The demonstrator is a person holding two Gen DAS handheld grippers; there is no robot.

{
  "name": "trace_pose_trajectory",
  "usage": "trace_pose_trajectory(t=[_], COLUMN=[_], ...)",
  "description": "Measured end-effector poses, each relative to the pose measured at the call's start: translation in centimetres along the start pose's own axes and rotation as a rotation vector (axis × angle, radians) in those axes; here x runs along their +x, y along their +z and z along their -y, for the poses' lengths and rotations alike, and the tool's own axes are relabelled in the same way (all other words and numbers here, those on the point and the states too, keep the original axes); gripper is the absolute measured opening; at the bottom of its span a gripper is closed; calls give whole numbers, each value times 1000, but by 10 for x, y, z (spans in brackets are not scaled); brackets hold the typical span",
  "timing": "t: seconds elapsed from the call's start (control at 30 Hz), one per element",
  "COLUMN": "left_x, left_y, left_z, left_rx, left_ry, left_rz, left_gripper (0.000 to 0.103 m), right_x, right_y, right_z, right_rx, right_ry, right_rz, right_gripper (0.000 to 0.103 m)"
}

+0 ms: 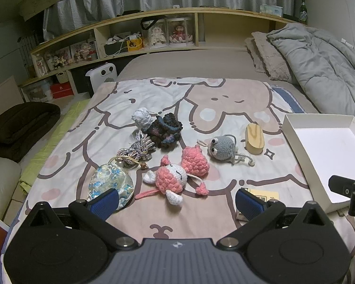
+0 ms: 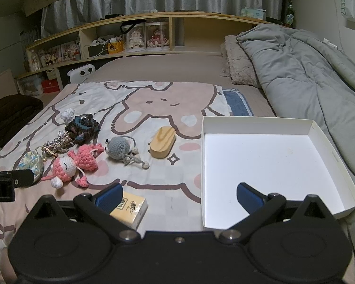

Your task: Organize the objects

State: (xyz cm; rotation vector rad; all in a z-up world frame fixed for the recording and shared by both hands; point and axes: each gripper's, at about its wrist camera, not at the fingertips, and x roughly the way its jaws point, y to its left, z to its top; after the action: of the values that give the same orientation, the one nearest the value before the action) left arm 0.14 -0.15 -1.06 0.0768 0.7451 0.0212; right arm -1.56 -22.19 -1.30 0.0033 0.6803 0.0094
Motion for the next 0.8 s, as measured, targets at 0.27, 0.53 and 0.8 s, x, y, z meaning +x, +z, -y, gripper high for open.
trace_pose_trajectory(t=[0.27,0.53,0.8], left_x=[0,0,0], left_y=[0,-1,-1], left_z=[0,0,0], left_rx=[1,5,5], left_ry=[1,-1,0], left_rz=[0,-1,-1], left_gripper=[103,103,103], right_x=[0,1,1], right_y=[0,-2,-2], right_z=[0,-1,-1], right_rx=[-1,-3,-6], right_ry=[0,-2,-3], right_rz=[-1,-4,-5], right_gripper=[103,103,103])
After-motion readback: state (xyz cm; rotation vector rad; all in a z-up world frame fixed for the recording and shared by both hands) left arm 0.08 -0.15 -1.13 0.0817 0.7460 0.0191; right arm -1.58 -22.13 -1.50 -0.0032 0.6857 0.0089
